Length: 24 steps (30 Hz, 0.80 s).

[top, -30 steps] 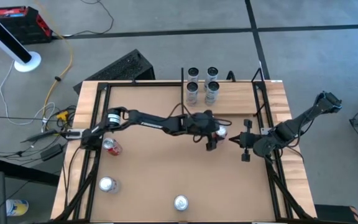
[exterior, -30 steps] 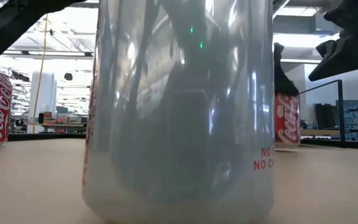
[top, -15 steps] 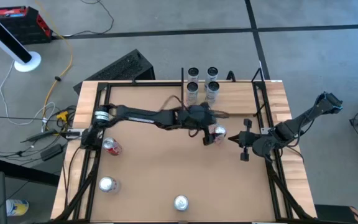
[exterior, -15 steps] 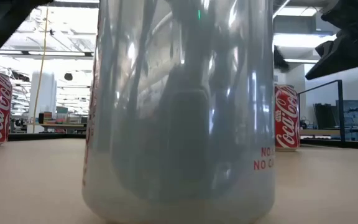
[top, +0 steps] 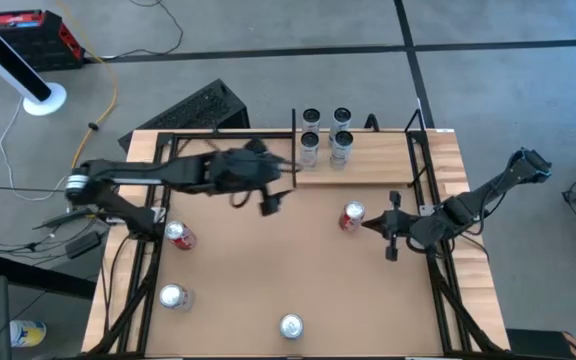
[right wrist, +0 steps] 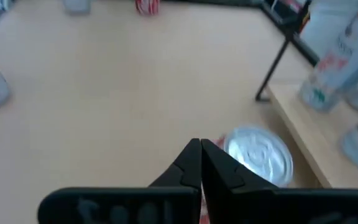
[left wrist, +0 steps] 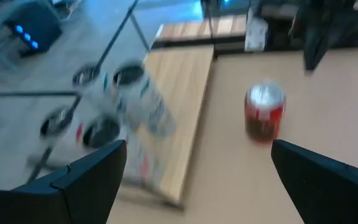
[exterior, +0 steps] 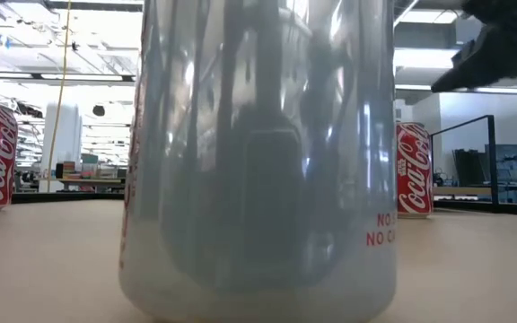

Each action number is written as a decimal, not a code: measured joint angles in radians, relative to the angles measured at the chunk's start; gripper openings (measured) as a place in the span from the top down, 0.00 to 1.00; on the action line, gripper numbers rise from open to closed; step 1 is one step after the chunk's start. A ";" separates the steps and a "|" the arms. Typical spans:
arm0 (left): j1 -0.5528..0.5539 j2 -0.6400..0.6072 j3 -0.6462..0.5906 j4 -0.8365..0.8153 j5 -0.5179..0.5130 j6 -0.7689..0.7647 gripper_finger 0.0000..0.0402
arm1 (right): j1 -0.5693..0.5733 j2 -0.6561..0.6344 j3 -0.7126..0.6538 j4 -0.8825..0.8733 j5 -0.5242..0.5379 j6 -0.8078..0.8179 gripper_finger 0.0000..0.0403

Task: Place canned beverage on shelf
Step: Put the top red soda can on the shelf

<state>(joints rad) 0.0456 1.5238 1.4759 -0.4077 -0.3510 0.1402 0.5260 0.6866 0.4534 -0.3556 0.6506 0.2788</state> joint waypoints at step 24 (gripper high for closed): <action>-0.031 -0.932 -1.418 1.442 0.179 -0.008 0.04 | -0.287 0.146 0.345 -0.255 -0.310 0.411 0.27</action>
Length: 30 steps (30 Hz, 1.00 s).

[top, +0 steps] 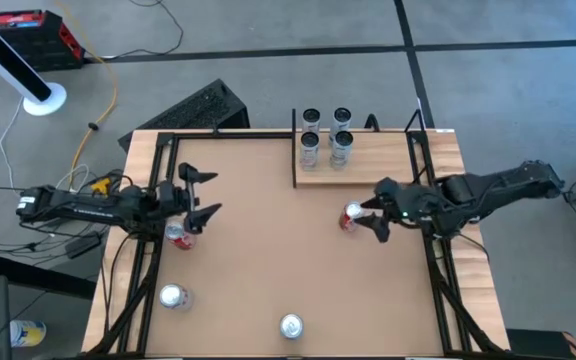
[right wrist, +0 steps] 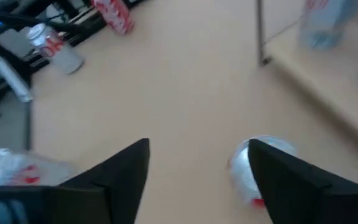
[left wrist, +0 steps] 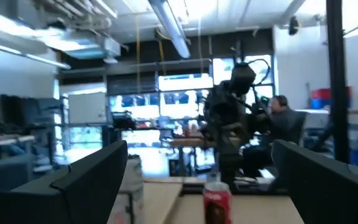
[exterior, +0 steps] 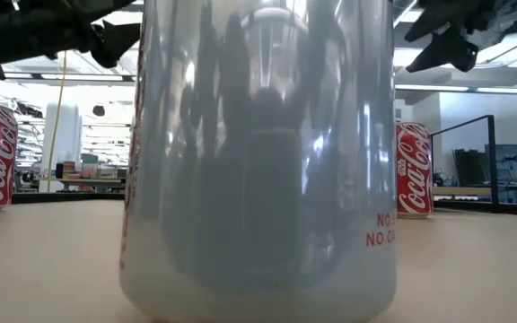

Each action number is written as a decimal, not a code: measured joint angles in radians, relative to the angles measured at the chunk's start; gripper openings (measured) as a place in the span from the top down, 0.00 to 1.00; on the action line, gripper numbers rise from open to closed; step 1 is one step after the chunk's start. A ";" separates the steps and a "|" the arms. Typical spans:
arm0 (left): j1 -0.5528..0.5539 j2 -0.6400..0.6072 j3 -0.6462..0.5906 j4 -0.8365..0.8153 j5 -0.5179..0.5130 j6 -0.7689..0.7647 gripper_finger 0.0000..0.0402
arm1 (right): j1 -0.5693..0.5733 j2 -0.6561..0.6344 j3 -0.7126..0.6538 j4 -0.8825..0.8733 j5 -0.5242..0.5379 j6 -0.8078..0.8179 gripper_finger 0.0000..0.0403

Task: Place canned beverage on shelf
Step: Put the top red soda can on the shelf

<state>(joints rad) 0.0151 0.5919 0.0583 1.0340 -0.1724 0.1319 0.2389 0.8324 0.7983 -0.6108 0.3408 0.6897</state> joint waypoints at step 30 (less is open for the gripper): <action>0.001 -0.010 0.011 -0.047 -0.104 0.229 0.04 | -0.229 0.539 0.401 -0.478 -0.267 -0.372 0.21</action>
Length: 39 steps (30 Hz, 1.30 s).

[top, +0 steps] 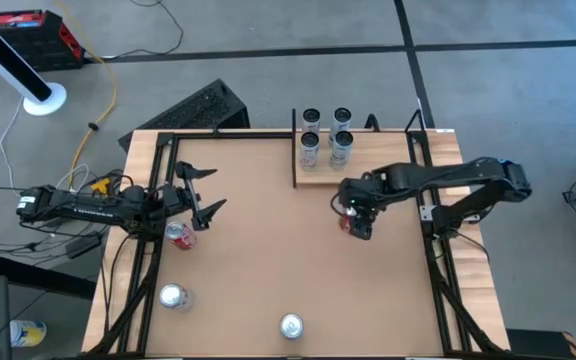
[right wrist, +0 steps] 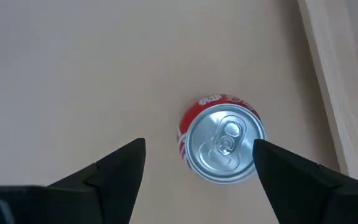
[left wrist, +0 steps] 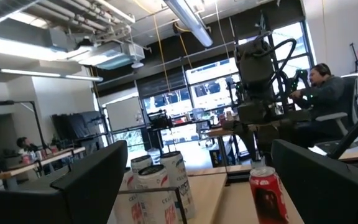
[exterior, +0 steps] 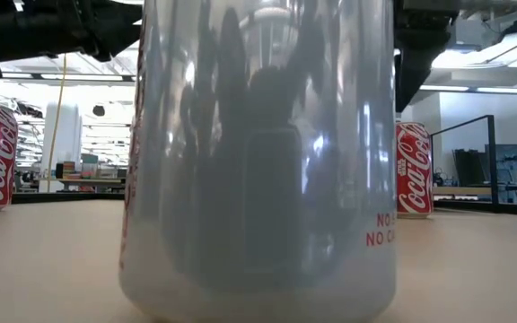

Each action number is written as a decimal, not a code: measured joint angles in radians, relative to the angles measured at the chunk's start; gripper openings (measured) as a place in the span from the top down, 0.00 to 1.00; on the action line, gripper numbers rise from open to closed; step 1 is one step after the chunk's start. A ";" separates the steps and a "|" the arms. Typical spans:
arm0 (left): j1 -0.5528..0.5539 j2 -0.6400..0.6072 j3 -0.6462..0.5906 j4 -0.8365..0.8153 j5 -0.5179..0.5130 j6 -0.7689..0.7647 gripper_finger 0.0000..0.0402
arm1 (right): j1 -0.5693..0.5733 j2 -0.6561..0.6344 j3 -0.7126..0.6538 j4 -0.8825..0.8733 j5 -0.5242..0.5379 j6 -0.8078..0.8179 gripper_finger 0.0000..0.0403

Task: Place canned beverage on shelf
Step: Put the top red soda can on the shelf

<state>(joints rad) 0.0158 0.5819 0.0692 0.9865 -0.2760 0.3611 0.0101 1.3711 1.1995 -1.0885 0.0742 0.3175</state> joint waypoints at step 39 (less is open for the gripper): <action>0.000 0.000 0.000 -0.031 0.003 -0.006 0.04 | -0.027 0.107 0.097 -0.111 0.010 -0.090 0.08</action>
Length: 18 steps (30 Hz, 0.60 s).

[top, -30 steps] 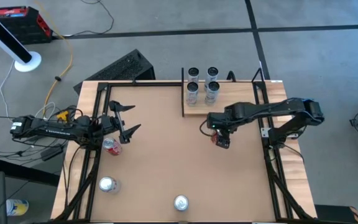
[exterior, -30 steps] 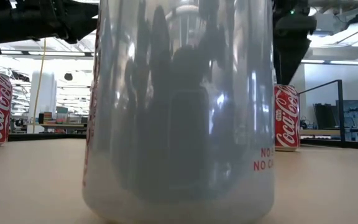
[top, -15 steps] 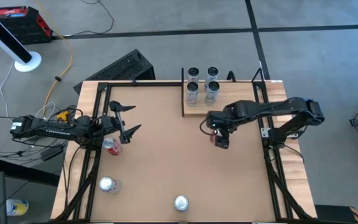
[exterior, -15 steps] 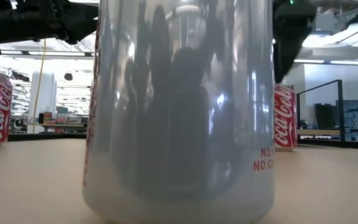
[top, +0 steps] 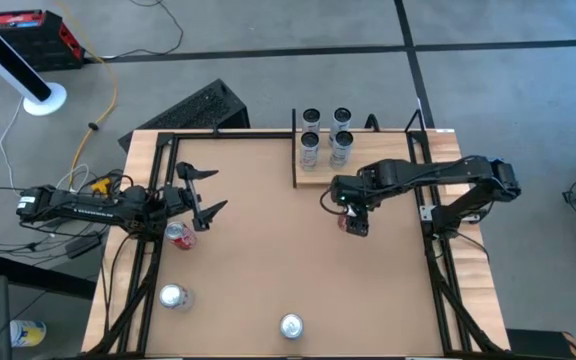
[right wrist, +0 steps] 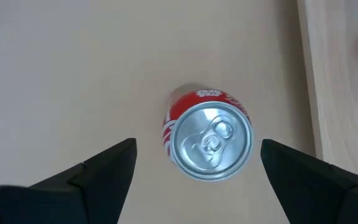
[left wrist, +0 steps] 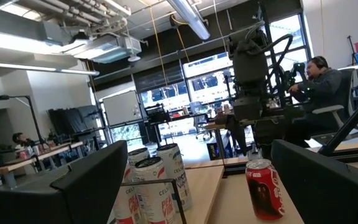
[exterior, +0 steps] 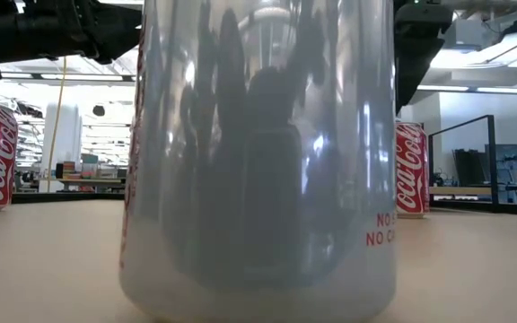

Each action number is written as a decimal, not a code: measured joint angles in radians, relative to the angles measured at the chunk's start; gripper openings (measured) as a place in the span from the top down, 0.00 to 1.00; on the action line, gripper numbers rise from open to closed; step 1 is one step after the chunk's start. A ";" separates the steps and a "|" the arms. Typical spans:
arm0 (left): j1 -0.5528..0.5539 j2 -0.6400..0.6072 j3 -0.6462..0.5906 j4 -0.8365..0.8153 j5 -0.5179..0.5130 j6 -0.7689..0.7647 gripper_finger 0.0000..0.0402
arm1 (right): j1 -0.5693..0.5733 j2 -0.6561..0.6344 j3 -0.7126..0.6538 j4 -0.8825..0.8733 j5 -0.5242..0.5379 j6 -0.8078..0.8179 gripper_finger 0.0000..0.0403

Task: Place canned beverage on shelf
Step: Put the top red soda can on the shelf

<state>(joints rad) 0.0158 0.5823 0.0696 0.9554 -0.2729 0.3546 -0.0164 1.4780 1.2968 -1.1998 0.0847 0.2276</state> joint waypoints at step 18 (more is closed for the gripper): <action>0.000 0.000 0.000 -0.001 0.002 0.000 0.04 | -0.050 0.062 -0.002 -0.024 -0.001 -0.021 0.08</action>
<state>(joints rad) 0.0156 0.5823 0.0696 0.9546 -0.2709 0.3550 -0.0667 1.5397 1.2953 -1.2235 0.0837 0.2069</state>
